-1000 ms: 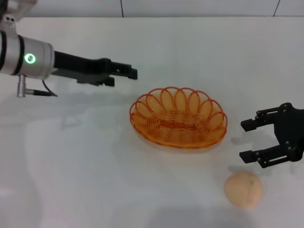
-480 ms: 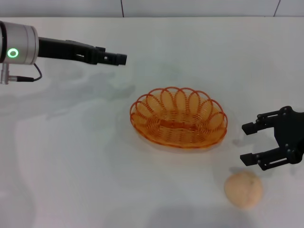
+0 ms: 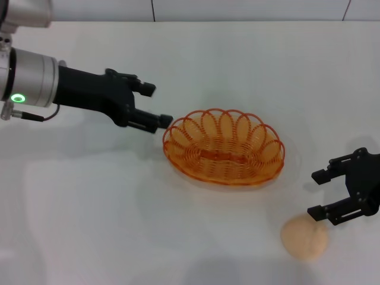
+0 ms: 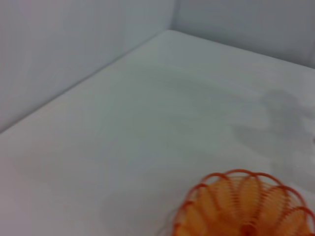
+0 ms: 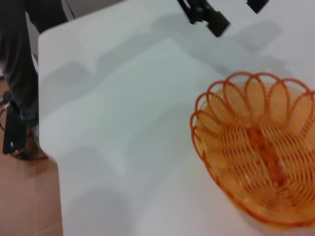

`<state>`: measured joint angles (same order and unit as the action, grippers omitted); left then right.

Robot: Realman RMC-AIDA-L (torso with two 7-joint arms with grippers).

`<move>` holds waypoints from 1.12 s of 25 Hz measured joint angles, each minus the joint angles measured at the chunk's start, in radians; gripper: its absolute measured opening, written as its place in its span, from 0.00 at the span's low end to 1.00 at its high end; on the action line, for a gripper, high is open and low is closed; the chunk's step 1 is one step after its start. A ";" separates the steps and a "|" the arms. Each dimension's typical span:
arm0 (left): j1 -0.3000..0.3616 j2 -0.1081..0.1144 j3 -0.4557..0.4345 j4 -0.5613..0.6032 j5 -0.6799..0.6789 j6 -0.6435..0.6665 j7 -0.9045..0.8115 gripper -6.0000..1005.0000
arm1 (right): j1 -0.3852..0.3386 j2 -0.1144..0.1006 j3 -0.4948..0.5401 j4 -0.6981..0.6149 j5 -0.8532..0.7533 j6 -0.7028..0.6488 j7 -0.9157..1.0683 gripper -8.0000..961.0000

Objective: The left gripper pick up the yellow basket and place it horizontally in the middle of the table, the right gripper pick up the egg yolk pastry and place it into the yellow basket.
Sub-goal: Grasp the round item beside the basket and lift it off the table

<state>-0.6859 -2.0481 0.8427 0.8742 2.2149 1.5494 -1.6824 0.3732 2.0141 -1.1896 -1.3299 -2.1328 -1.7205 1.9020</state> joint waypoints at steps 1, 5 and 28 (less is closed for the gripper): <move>0.001 -0.005 0.008 0.011 0.000 0.017 0.011 0.88 | -0.001 0.000 -0.008 -0.008 -0.007 0.000 0.014 0.78; 0.002 -0.011 0.046 0.037 0.005 0.046 0.019 0.88 | -0.006 -0.001 -0.040 -0.027 -0.022 -0.008 0.044 0.78; 0.042 -0.007 0.048 0.069 -0.012 0.076 0.017 0.88 | -0.008 0.000 -0.167 0.017 -0.073 0.064 0.078 0.78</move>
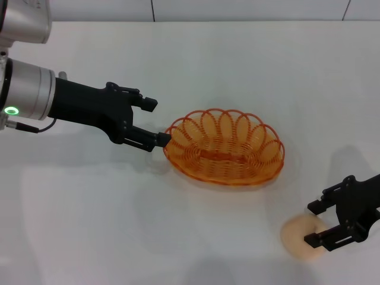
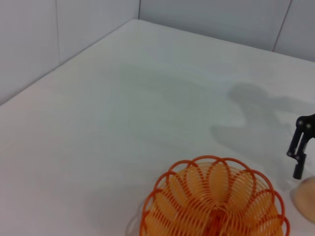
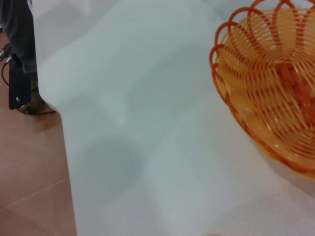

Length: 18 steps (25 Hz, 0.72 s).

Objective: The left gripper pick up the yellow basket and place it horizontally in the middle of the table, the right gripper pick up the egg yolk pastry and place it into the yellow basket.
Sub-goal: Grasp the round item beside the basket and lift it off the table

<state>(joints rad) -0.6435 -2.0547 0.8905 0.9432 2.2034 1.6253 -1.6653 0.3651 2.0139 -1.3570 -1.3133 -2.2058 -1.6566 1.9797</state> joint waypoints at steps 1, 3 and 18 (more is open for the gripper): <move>0.002 -0.001 0.000 0.004 0.000 0.000 0.000 0.88 | 0.000 0.000 -0.001 0.000 0.000 0.000 0.001 0.78; 0.004 -0.002 -0.001 0.008 0.000 0.000 0.000 0.88 | 0.001 0.000 -0.002 0.001 0.000 0.000 0.004 0.78; 0.020 -0.001 -0.013 0.018 -0.004 -0.005 0.000 0.88 | 0.009 0.000 -0.009 0.002 0.011 0.010 0.008 0.33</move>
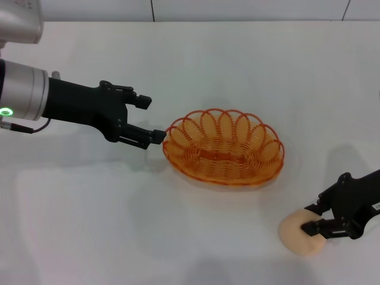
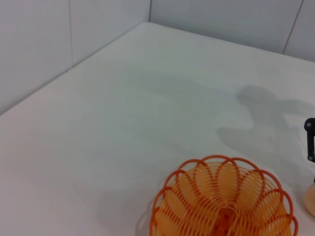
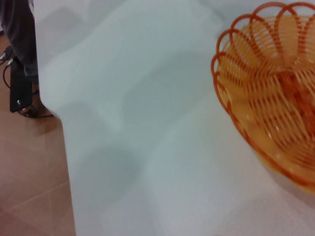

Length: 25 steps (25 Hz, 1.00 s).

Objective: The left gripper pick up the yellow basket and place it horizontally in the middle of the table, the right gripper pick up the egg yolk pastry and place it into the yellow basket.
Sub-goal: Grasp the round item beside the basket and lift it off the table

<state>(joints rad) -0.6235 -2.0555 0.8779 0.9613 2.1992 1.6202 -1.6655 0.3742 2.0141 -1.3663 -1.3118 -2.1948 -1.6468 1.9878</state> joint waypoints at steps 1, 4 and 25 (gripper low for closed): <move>0.003 0.001 -0.001 0.003 -0.002 0.000 0.001 0.88 | 0.000 0.000 0.001 -0.004 0.003 -0.001 0.000 0.32; 0.016 0.004 -0.003 0.007 -0.016 0.002 0.005 0.88 | -0.006 0.000 0.001 -0.028 0.012 -0.006 0.001 0.29; 0.061 0.006 -0.034 0.017 -0.026 0.017 0.021 0.88 | 0.011 -0.002 0.052 -0.240 0.067 -0.097 0.069 0.16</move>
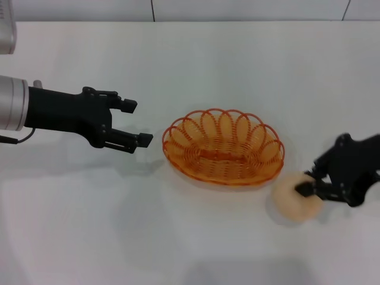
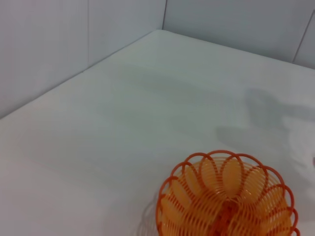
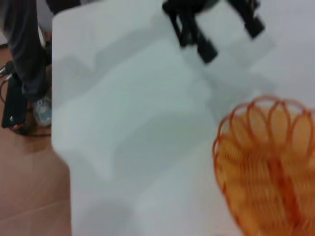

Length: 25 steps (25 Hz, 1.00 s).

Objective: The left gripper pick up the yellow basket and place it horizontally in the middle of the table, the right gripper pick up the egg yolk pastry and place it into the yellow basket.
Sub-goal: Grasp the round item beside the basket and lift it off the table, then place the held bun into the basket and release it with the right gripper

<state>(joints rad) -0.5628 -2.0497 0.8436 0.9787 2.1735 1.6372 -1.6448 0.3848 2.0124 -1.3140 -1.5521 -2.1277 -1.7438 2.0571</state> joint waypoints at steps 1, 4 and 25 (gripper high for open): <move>0.002 0.001 0.000 0.001 0.000 0.001 0.000 0.88 | 0.009 0.000 0.000 -0.002 0.005 0.007 0.000 0.15; 0.008 0.002 0.000 0.015 -0.001 0.014 0.002 0.88 | 0.046 0.002 -0.009 0.004 0.012 0.036 0.000 0.12; 0.007 0.007 0.001 0.024 -0.021 0.040 0.011 0.88 | 0.149 0.009 -0.229 0.194 0.040 0.497 0.001 0.06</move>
<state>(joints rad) -0.5557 -2.0431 0.8446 1.0028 2.1528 1.6776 -1.6336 0.5337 2.0218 -1.5431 -1.3585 -2.0875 -1.2472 2.0576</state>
